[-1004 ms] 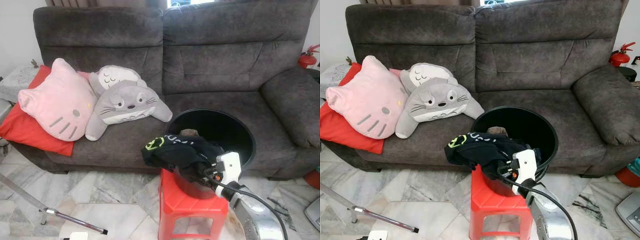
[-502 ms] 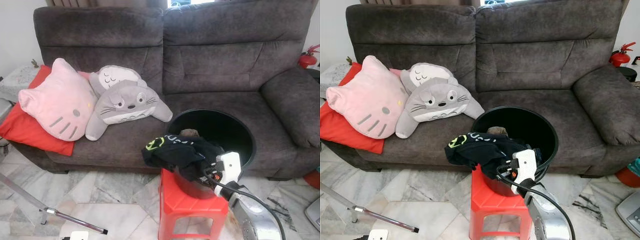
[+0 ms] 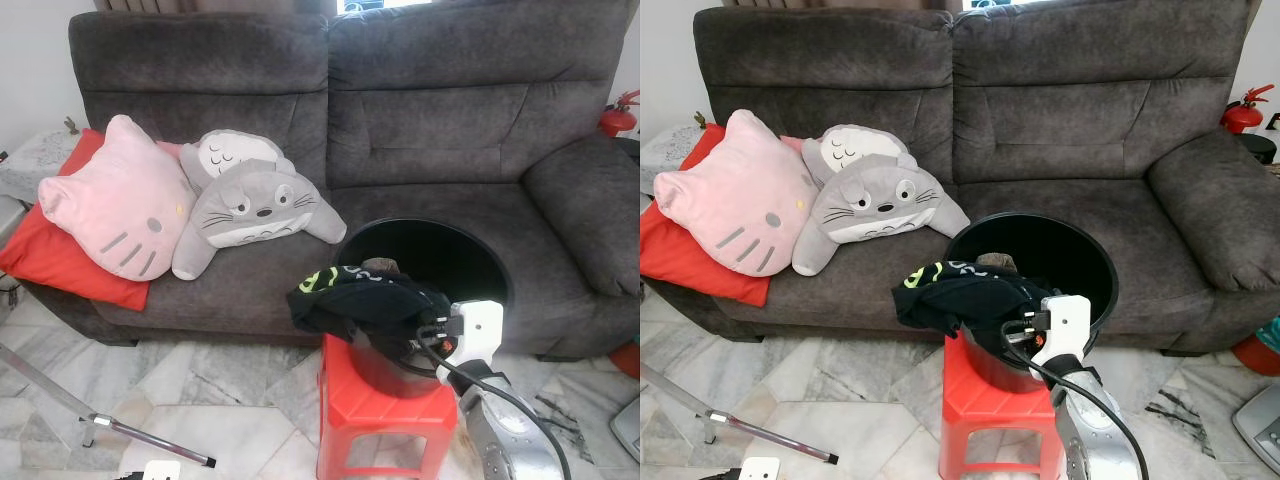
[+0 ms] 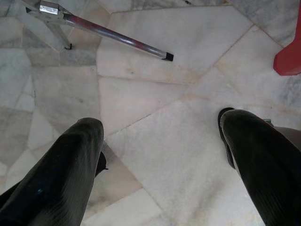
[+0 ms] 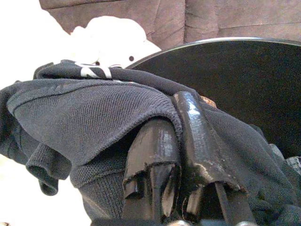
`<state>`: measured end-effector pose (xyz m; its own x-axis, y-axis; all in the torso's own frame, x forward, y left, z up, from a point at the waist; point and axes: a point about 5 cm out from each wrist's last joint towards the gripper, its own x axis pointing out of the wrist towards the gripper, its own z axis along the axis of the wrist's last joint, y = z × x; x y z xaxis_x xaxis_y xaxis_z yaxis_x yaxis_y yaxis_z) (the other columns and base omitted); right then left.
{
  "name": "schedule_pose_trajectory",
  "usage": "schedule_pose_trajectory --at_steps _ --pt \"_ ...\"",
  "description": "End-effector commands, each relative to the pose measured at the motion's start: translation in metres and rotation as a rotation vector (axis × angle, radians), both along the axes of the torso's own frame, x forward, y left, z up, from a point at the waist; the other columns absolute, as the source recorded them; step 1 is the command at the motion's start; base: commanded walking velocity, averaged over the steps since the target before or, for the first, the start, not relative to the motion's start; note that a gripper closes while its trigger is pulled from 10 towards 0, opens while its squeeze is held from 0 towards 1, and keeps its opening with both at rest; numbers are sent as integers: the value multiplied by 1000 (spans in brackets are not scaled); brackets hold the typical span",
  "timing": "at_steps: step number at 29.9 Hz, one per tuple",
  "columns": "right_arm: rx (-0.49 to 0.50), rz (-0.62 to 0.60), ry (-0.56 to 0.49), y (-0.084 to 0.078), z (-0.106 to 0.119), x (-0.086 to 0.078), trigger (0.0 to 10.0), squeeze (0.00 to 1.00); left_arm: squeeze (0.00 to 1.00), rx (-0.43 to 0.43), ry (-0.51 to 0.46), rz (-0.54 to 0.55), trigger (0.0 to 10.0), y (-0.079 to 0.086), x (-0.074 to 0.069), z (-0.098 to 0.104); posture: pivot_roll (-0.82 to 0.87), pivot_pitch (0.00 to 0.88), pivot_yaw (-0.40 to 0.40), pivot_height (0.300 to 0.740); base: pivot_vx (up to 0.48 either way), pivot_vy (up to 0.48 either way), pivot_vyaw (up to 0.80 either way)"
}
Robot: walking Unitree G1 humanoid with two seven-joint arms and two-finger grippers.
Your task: Hang hanger
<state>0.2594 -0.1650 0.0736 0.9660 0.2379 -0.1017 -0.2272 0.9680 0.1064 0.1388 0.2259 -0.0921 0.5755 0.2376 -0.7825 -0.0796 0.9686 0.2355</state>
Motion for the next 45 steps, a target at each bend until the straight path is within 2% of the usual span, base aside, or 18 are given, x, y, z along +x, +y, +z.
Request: schedule_pose_trajectory --at_steps 1,4,12,16,23,30,38,39,45 --pt "-47 -48 -86 0 14 -6 10000 0 0 10 13 -7 10000 3 -7 -1 -216 0 86 740 0 0 0" --pt "-81 -92 -131 2 21 -12 10000 0 0 14 13 -15 10000 3 -8 -2 -215 0 89 740 0 0 0" --pt "-119 -153 -160 0 21 -9 10000 0 0 11 3 -48 10000 0 -6 -1 -210 0 122 740 0 0 0" --pt "-137 -168 -177 2 23 -9 10000 0 0 13 12 -57 10000 2 -10 -2 -218 0 131 740 0 0 0" --pt "-188 -154 -197 2 27 -10 10000 0 0 12 19 -50 10000 4 -13 -2 -249 0 114 740 0 0 0" --pt "-221 -160 -184 -9 26 -12 10000 0 0 -19 27 -30 10000 -7 -13 -5 -250 0 69 740 0 0 0" --pt "-226 -159 -183 -10 26 -12 10000 0 0 -22 28 -27 10000 -8 -13 -6 -250 0 69 740 0 0 0" --pt "-231 -149 -183 -9 27 -9 10000 0 0 -26 28 -15 10000 -11 -12 -6 -243 0 45 740 0 0 0" --pt "-251 -141 -181 -13 28 -3 10000 0 0 -35 37 13 10000 -16 -13 -8 -245 0 50 740 0 0 0"
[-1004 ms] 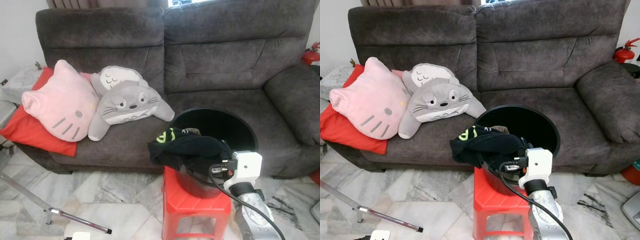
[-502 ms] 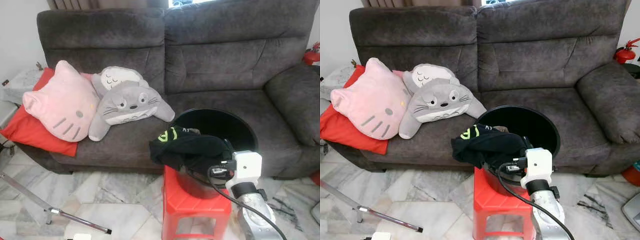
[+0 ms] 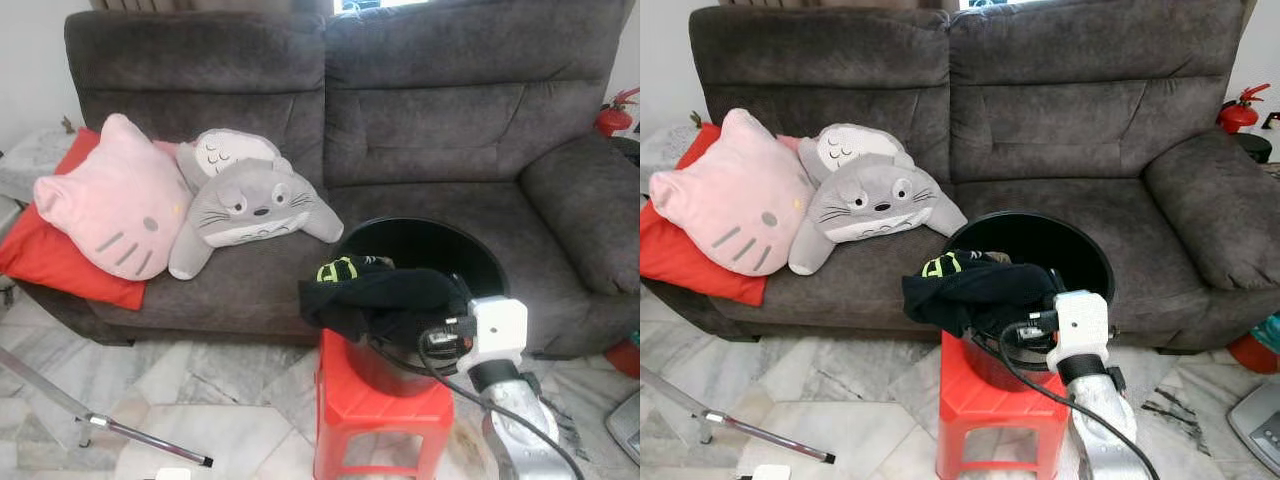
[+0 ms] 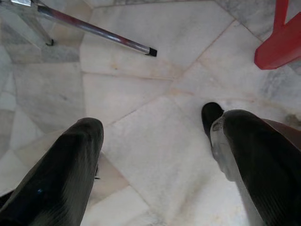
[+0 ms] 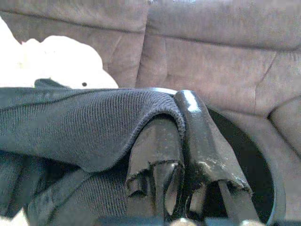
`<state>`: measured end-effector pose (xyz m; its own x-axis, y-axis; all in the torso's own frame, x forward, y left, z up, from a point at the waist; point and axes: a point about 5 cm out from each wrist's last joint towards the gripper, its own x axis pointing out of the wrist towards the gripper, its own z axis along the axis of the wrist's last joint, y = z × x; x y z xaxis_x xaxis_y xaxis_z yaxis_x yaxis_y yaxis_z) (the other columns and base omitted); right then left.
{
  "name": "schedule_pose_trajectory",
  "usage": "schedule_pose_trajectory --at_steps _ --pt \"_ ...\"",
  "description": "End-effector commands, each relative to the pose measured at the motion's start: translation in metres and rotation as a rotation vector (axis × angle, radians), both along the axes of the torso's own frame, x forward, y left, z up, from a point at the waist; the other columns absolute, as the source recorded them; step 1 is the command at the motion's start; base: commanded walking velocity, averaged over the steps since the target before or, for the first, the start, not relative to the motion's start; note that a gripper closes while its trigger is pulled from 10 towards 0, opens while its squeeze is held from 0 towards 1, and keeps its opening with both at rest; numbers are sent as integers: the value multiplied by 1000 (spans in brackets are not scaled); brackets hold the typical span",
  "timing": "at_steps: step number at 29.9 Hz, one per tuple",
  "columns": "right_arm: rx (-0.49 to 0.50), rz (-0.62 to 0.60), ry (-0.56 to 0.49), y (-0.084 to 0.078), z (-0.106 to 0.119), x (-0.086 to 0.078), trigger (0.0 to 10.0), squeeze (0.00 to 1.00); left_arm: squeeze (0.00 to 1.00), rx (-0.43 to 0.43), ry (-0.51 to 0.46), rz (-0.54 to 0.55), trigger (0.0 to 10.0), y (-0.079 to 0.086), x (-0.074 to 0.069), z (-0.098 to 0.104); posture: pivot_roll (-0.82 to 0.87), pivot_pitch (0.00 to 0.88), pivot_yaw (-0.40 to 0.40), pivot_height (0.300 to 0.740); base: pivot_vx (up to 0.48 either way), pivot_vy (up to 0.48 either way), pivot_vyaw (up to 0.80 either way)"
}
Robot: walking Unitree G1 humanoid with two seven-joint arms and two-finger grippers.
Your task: Hang hanger
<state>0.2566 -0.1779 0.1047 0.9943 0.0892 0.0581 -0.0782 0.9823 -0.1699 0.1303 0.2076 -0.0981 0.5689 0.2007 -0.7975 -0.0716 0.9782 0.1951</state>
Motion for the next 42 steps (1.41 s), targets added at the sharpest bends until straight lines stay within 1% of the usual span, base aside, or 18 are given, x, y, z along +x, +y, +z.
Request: schedule_pose_trajectory --at_steps 1,6,11,15,18,23,29,32,42 --pt "1 2 21 1 -3 1 10000 0 0 10 31 22 10000 4 -6 -2 -243 0 50 740 0 0 0" --pt "3 6 19 3 -4 3 10000 0 0 15 39 38 10000 12 -11 -2 -231 0 47 740 0 0 0" --pt "6 13 12 6 -3 7 10000 0 0 13 43 56 10000 16 -15 -2 -233 0 51 740 0 0 0" --pt "7 11 6 7 -1 8 10000 0 0 11 55 57 10000 18 -21 -3 -247 0 59 740 0 0 0" --pt "6 3 4 6 -2 7 10000 0 0 9 67 52 10000 20 -26 -4 -257 0 69 740 -244 0 0" --pt "5 0 0 6 -2 7 10000 0 0 12 72 50 10000 23 -29 -4 -259 0 70 740 -251 0 0" --pt "4 1 -1 7 -1 6 10000 0 0 13 72 50 10000 24 -30 -4 -259 0 70 740 -251 0 0" --pt "-1 9 -4 9 1 8 10000 0 0 15 70 58 10000 27 -31 -4 -252 0 60 740 -296 0 0" --pt "-2 10 -5 11 3 10 10000 0 0 11 72 59 10000 25 -34 -5 -242 0 54 740 -303 0 0"
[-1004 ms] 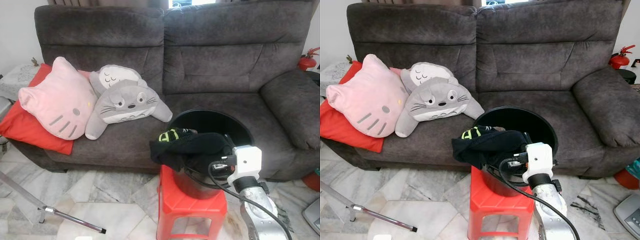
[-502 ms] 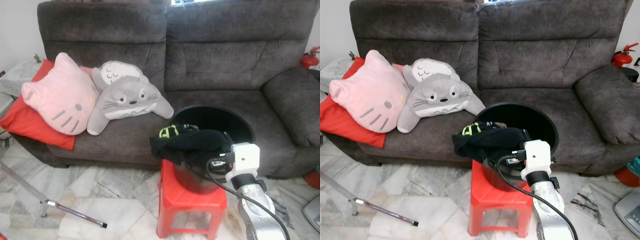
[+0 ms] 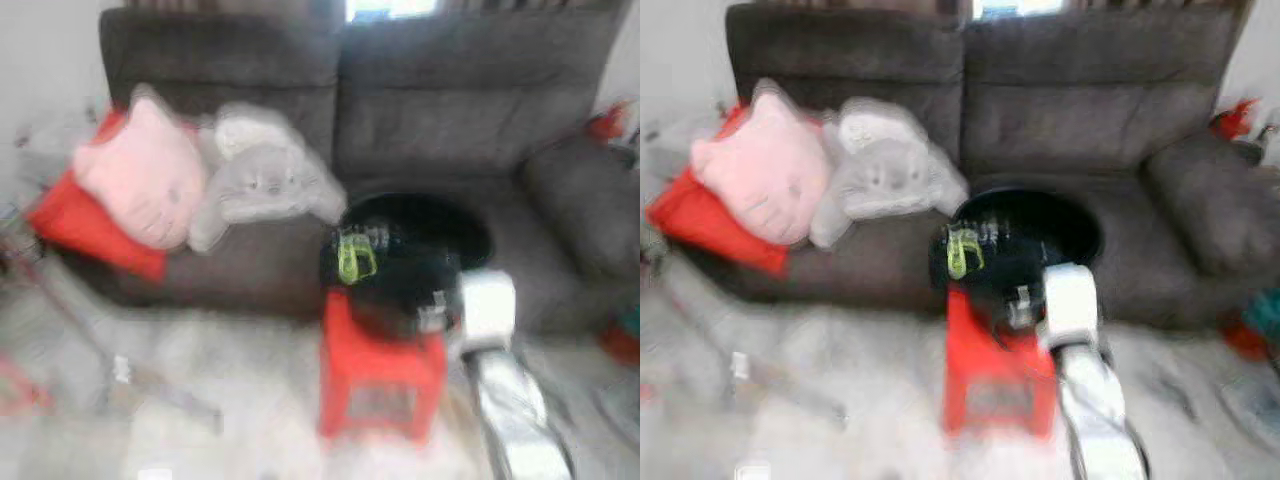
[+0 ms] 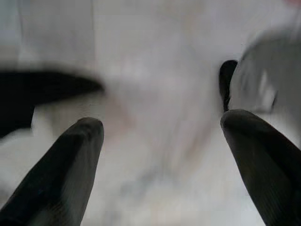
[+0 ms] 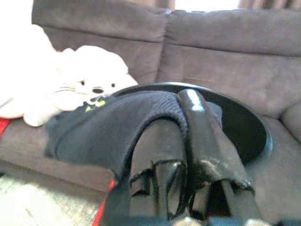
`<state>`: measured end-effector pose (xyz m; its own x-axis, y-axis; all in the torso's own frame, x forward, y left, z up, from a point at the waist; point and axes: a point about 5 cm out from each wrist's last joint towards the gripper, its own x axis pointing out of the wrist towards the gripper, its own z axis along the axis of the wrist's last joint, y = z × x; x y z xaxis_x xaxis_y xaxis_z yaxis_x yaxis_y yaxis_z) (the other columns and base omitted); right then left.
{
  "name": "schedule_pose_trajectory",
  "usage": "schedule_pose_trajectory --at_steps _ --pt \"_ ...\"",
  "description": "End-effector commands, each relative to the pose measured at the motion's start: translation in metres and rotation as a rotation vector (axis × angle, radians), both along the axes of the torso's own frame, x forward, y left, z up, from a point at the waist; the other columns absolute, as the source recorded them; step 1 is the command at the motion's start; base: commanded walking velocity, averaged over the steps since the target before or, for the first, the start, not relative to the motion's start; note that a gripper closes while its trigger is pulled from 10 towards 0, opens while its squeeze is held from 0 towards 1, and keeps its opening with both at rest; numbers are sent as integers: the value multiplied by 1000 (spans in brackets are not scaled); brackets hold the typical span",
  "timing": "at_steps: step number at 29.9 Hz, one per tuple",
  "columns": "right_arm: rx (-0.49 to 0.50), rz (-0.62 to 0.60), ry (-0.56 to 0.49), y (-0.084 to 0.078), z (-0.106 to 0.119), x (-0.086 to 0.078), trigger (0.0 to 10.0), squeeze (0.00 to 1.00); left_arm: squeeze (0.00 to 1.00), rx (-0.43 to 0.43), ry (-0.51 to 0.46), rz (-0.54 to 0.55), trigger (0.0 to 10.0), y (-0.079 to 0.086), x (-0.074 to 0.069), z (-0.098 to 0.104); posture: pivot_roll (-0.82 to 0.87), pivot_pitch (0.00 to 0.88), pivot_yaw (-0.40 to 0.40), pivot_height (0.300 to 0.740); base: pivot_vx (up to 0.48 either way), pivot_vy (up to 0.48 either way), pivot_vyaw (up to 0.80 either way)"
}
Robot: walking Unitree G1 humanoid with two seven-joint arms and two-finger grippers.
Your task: Hang hanger
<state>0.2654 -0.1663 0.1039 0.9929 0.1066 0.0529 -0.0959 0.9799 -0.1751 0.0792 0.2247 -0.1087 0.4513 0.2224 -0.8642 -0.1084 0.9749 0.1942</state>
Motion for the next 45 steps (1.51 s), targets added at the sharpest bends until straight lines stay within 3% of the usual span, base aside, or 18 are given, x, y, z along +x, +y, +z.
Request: schedule_pose_trajectory --at_steps 1,5,13,45 --pt "5 -7 -10 0 3 1 10000 0 0 24 -53 -5 10000 8 17 6 -242 0 54 740 -304 0 0" --pt "7 -7 -10 1 4 2 10000 0 0 24 -56 -2 10000 9 17 6 -239 0 56 740 -304 0 0" --pt "17 -8 -14 5 4 4 10000 0 0 26 -85 -10 10000 2 33 9 -228 0 68 740 -304 0 0" --pt "18 2 -13 10 3 6 10000 0 0 29 -99 -21 10000 -1 40 10 -228 0 75 740 -309 0 0"
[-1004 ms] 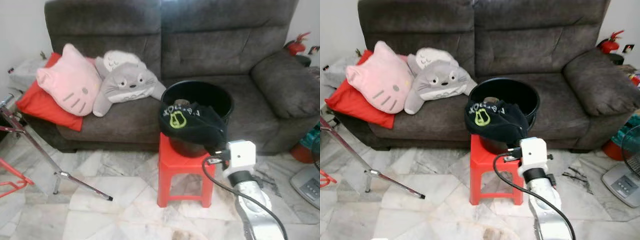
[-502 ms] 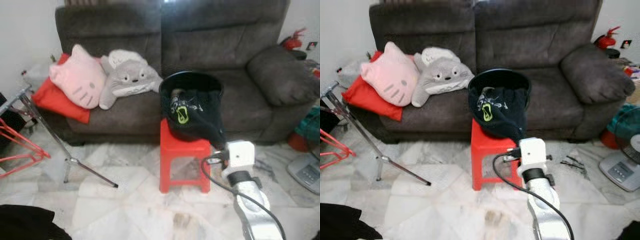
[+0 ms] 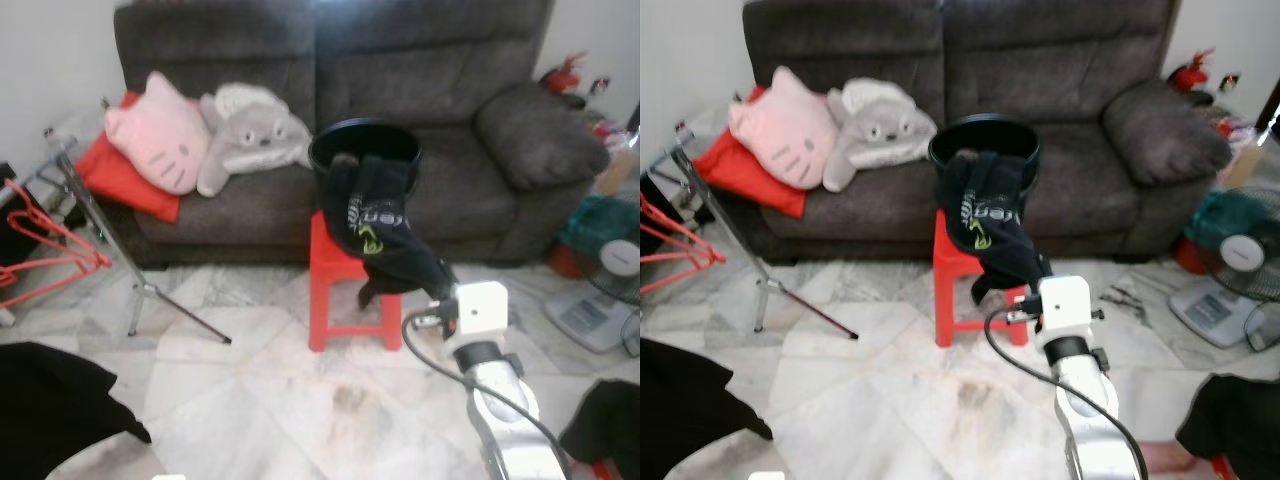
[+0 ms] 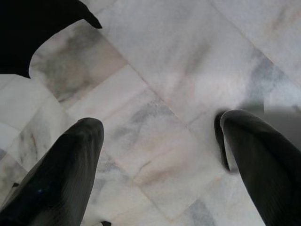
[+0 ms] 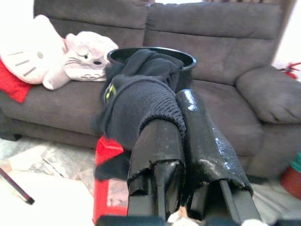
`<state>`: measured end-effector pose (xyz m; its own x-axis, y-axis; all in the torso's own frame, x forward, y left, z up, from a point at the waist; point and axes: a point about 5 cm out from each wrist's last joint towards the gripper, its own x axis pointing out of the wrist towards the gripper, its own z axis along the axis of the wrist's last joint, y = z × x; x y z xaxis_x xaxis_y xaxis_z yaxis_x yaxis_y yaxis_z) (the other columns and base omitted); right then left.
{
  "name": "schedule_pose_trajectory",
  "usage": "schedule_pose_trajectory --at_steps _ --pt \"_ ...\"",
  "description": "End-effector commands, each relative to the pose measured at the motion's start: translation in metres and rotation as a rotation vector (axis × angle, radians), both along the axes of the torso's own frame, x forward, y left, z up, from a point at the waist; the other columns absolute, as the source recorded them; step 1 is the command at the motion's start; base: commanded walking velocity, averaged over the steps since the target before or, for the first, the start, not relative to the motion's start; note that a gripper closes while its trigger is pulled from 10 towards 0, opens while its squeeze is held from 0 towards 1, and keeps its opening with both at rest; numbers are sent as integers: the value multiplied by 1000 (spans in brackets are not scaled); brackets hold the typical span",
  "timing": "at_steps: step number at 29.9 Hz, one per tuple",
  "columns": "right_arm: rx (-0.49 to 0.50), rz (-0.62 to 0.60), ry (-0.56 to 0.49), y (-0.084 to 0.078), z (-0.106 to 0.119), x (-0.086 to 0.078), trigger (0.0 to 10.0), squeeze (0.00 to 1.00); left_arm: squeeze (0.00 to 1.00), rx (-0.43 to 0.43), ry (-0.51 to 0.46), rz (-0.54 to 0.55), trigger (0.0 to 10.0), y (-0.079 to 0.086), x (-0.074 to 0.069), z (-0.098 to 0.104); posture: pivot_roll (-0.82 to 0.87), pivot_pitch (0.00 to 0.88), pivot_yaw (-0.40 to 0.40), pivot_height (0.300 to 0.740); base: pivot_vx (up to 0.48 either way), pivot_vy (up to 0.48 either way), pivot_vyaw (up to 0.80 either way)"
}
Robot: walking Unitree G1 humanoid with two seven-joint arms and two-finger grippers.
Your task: Hang hanger
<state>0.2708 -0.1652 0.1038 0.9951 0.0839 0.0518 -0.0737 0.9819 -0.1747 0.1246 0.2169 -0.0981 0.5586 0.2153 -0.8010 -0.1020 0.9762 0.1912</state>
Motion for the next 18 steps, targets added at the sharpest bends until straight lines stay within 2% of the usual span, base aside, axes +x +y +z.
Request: schedule_pose_trajectory --at_steps 1,10,18 --pt "18 26 -13 9 3 1 10000 0 0 19 20 11 10000 7 -6 -1 -228 0 75 740 -311 0 0" --pt "25 30 -4 12 1 2 10000 0 0 26 20 6 10000 11 -7 0 -216 0 80 740 -302 0 0" --pt "19 18 31 15 -7 2 10000 0 0 36 17 -3 10000 13 -5 1 -210 0 89 740 0 0 0"
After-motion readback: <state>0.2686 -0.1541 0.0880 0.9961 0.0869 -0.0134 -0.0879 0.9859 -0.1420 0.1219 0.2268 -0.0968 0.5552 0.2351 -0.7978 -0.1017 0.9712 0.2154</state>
